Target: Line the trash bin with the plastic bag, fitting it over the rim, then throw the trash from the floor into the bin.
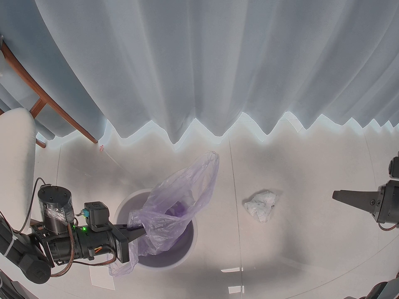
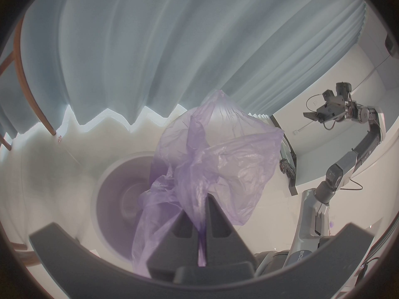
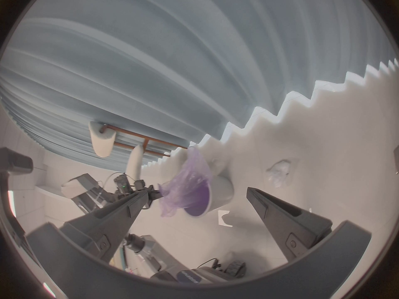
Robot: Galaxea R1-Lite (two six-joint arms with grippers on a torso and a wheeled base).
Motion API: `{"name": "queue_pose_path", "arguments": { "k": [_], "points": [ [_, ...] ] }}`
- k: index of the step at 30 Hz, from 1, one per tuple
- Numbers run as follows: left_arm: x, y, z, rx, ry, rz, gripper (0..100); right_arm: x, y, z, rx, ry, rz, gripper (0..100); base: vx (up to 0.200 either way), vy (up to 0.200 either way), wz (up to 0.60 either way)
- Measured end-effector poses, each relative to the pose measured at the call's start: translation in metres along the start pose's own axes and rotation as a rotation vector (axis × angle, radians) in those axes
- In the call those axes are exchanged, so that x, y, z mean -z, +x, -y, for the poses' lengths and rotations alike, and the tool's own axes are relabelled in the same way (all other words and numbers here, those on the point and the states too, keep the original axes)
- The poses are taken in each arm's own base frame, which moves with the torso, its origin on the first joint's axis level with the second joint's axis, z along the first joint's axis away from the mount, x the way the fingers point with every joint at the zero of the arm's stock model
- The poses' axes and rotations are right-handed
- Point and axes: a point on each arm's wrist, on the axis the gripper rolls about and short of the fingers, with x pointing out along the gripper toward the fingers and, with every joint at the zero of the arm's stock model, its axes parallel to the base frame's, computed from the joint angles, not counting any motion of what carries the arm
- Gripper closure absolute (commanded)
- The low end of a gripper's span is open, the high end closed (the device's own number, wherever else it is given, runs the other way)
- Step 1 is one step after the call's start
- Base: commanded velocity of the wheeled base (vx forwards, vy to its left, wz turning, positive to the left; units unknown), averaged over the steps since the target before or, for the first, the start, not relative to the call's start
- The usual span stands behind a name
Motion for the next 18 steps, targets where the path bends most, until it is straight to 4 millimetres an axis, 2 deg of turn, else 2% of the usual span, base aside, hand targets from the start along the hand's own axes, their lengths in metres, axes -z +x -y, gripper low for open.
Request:
{"name": "queue_pose_path", "arguments": {
  "k": [6,18],
  "points": [
    [0.003,0.002,0.006,0.025,0.007,-0.019,100,0.002,0.016,-0.010,-0.040,0.045,-0.074,0,0.000,0.000,0.00],
    [0.010,0.003,0.018,0.046,0.028,-0.048,100,0.014,0.034,-0.001,0.057,0.077,-0.133,0,0.000,0.000,0.00]
  ]
}}
